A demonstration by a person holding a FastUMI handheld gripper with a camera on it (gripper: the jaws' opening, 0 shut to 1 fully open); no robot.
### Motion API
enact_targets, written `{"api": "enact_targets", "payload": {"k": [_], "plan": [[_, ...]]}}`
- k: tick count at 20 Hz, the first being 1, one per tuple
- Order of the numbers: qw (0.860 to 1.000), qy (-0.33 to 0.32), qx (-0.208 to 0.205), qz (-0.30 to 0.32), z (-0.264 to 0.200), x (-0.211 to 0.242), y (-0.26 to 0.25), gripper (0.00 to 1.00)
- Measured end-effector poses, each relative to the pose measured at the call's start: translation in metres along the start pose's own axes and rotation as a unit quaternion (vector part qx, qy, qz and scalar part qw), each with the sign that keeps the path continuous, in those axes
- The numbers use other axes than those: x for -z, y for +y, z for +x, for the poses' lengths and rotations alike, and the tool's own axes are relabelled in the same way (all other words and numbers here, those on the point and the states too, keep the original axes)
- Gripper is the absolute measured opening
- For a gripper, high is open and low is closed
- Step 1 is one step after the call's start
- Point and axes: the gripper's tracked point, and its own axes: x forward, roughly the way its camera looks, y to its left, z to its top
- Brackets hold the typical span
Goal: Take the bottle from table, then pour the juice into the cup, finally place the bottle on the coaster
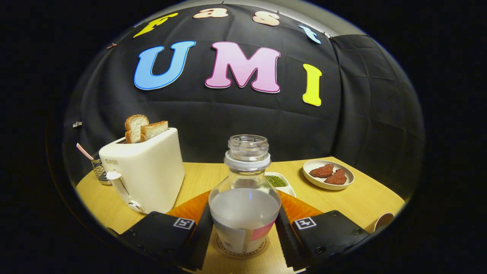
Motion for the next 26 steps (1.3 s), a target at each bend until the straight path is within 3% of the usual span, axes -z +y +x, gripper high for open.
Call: {"api": "enact_targets", "payload": {"k": [3, 4, 12, 21, 26], "plan": [[1.000, 0.003, 0.007, 0.001, -0.005, -0.004, -0.006, 0.90], [1.000, 0.006, 0.005, 0.002, -0.009, -0.005, -0.007, 1.00], [1.000, 0.008, -0.002, -0.010, -0.069, -0.027, -0.002, 0.98], [0.999, -0.037, 0.011, 0.023, -0.179, -0.096, -0.015, 0.98], [0.995, -0.090, -0.044, 0.013, -0.251, -0.146, 0.002, 0.98]]}}
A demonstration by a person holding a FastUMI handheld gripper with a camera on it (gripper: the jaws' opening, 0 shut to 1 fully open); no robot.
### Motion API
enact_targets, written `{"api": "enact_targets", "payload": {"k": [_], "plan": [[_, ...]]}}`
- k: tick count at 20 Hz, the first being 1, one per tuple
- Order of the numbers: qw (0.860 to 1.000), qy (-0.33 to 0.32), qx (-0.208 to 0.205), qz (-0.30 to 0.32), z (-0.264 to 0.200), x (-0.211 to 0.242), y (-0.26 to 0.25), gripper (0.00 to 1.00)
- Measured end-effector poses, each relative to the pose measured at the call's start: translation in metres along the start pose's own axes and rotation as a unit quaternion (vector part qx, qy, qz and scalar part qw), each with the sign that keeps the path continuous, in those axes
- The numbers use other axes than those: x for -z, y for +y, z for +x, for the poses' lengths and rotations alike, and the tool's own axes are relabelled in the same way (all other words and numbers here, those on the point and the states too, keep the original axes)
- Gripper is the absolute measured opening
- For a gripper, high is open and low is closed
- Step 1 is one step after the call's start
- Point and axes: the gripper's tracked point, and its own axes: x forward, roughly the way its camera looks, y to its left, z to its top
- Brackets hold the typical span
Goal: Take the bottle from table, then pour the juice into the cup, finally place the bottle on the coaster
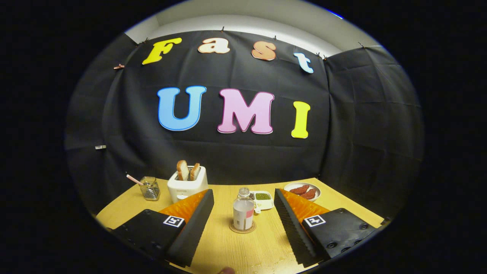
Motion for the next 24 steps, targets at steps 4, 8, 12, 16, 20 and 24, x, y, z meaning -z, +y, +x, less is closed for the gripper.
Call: {"api": "enact_targets", "payload": {"k": [4, 8, 12, 16, 20, 24], "plan": [[0.998, -0.022, -0.055, -0.012, -0.048, -0.040, 0.033, 0.98], [0.997, -0.025, -0.074, -0.015, -0.100, -0.058, 0.044, 0.98], [0.996, -0.015, -0.090, 0.000, -0.150, -0.061, 0.047, 0.98], [0.997, -0.004, -0.074, 0.002, -0.190, -0.056, 0.034, 0.98], [0.997, -0.004, -0.082, 0.009, -0.213, -0.051, 0.036, 0.98], [0.994, -0.009, -0.105, 0.001, -0.221, -0.049, 0.043, 0.98]]}}
